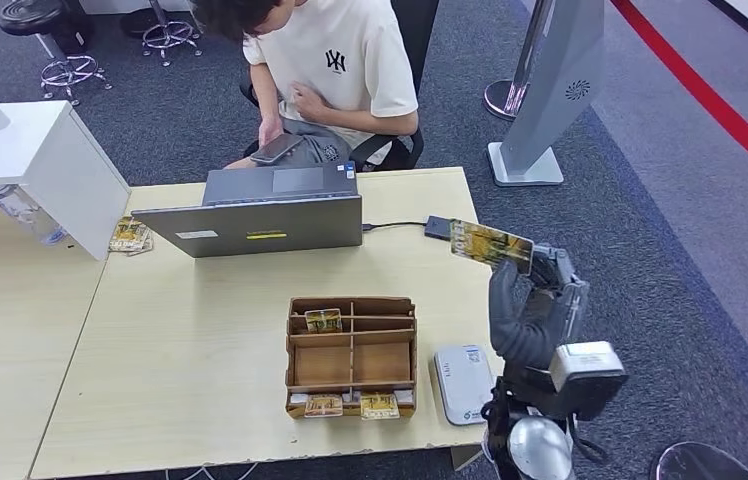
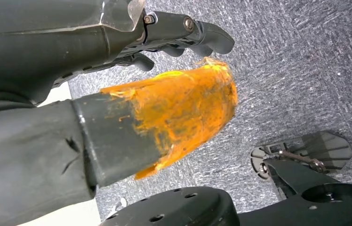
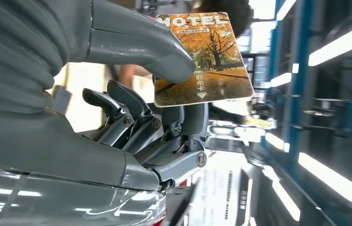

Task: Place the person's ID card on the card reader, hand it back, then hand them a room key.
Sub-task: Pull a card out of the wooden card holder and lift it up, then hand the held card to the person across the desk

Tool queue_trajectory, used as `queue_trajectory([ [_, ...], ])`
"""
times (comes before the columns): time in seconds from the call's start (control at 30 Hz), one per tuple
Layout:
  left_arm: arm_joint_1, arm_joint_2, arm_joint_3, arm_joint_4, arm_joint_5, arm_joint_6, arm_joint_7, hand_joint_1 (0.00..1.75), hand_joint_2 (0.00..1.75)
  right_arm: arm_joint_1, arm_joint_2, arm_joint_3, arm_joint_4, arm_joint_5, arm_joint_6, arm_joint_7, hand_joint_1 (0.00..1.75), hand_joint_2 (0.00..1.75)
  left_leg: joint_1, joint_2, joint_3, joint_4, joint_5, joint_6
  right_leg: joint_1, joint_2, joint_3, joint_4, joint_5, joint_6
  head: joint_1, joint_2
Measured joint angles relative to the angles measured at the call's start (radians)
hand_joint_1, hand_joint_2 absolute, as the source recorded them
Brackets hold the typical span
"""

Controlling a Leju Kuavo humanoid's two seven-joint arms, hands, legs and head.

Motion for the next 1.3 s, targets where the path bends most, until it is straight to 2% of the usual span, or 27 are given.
queue_trajectory([
  [0.23, 0.000, -0.002, 0.001, 0.000, -0.006, -0.001, -0.001, 0.00, 0.00, 0.015, -0.007, 0.000, -0.069, 0.002, 0.024, -0.023, 1.75, 1.75, 0.000, 0.000, 0.000, 0.000, 0.000, 0.000, 0.000, 0.000, 0.000, 0.000, 0.000, 0.000, 0.000, 0.000],
  [0.4, -0.003, -0.004, 0.001, 0.000, -0.022, -0.008, 0.002, 0.00, 0.00, -0.013, -0.011, 0.022, -0.039, 0.113, 0.026, -0.007, 1.75, 1.75, 0.000, 0.000, 0.000, 0.000, 0.000, 0.000, 0.000, 0.000, 0.000, 0.000, 0.000, 0.000, 0.000, 0.000],
  [0.5, -0.008, -0.004, 0.001, 0.000, -0.035, -0.016, 0.008, 0.00, 0.00, -0.049, -0.012, 0.051, 0.005, 0.225, 0.003, 0.010, 1.75, 1.75, 0.000, 0.000, 0.000, 0.000, 0.000, 0.000, 0.000, 0.000, 0.000, 0.000, 0.000, 0.000, 0.000, 0.000],
  [0.67, -0.020, -0.004, 0.001, 0.000, -0.066, -0.039, 0.025, 0.00, 0.00, -0.150, -0.012, 0.117, 0.125, 0.541, -0.081, 0.062, 1.75, 1.75, 0.000, 0.000, 0.000, 0.000, 0.001, 0.000, 0.000, 0.000, 0.001, 0.000, 0.001, 0.000, 0.000, 0.000],
  [0.8, -0.032, -0.004, 0.000, 0.000, -0.087, -0.057, 0.039, 0.00, 0.00, -0.241, -0.005, 0.148, 0.231, 0.728, -0.095, 0.095, 1.75, 1.75, 0.000, 0.000, 0.000, 0.000, 0.001, 0.000, 0.000, 0.000, 0.001, 0.001, 0.001, -0.001, 0.000, 0.000],
  [0.97, -0.043, 0.007, -0.006, 0.000, -0.103, -0.064, 0.077, 0.00, 0.00, -0.360, 0.027, 0.164, 0.362, 0.921, -0.099, 0.103, 1.75, 1.75, 0.001, 0.001, 0.000, 0.000, 0.002, 0.000, 0.000, 0.001, 0.001, 0.001, 0.002, -0.001, 0.000, 0.000],
  [1.13, -0.037, 0.044, -0.006, 0.000, -0.121, -0.073, 0.082, 0.00, 0.00, -0.477, 0.069, 0.170, 0.485, 1.199, -0.099, 0.133, 1.75, 1.75, 0.001, 0.001, 0.000, 0.000, 0.002, -0.001, 0.001, 0.001, 0.000, 0.001, 0.002, -0.002, 0.000, 0.000],
  [1.3, -0.038, 0.055, -0.006, 0.001, -0.137, -0.073, 0.085, 0.00, 0.00, -0.554, 0.092, 0.192, 0.574, 1.284, -0.100, 0.183, 1.75, 1.75, 0.002, 0.001, 0.000, 0.000, 0.002, -0.001, 0.001, 0.001, 0.000, 0.001, 0.002, -0.002, 0.000, 0.000],
])
